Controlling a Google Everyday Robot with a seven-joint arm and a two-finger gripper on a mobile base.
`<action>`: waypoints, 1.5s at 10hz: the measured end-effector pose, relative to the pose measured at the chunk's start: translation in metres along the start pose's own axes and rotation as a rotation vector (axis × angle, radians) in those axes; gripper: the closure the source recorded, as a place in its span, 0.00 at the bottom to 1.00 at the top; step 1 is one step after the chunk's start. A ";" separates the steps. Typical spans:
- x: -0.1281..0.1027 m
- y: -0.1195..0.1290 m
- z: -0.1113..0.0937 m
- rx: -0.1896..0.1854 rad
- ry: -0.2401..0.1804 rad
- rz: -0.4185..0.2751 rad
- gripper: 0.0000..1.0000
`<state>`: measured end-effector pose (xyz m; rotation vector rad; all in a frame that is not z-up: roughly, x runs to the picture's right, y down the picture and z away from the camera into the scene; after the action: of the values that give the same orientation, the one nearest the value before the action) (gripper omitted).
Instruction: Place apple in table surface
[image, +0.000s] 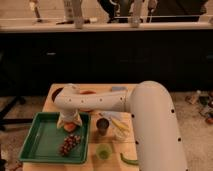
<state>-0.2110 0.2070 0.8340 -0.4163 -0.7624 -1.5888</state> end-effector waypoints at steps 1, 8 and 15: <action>0.000 -0.001 0.000 -0.002 -0.002 -0.003 0.38; -0.002 -0.002 -0.004 -0.012 -0.008 -0.017 0.58; 0.021 0.040 -0.145 0.116 0.126 0.098 0.58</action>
<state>-0.1529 0.0925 0.7532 -0.2634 -0.7229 -1.4568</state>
